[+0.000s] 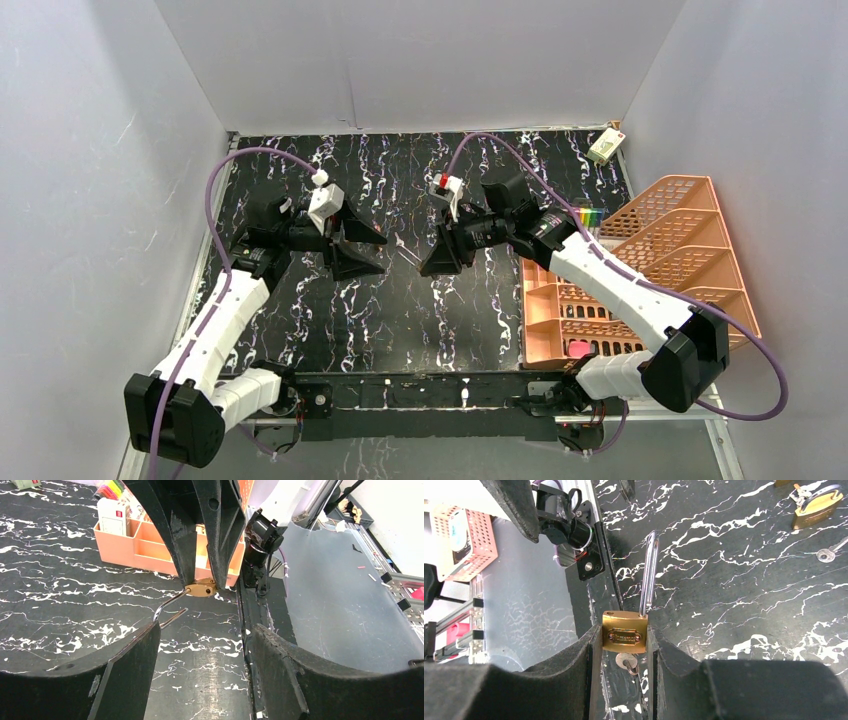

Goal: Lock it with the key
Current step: Pick up the lock from the center of the board, then lock the lock.

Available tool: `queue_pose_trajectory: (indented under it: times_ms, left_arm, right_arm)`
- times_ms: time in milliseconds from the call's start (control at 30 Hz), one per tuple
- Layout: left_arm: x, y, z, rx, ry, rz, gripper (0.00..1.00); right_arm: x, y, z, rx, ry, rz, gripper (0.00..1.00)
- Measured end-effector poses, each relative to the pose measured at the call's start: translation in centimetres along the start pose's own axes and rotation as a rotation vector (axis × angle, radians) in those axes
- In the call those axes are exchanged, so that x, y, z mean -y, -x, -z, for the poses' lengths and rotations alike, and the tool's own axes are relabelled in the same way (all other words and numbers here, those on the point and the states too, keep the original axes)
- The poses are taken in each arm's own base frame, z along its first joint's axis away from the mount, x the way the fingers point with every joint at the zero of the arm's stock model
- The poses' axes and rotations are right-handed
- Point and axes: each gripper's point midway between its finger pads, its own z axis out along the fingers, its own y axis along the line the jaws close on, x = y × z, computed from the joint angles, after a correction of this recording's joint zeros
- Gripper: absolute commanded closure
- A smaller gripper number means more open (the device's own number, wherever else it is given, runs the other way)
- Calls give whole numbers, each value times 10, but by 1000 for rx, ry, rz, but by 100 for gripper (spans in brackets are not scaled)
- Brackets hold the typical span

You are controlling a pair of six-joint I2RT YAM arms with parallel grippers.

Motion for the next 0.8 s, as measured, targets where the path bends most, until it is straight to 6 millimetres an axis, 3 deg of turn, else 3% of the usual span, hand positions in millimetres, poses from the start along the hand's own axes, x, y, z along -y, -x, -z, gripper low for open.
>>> queue_pose_trajectory:
  times_ms: [500,800]
  left_arm:
    - [-15,-3,-4,-9,16,32,35]
    - [-3,-5,-14,-17,-59,48,42]
  right_arm:
    - [-15,0,1,-3,80,-11,85]
    - [-15,3,-4,0,105,-29,83]
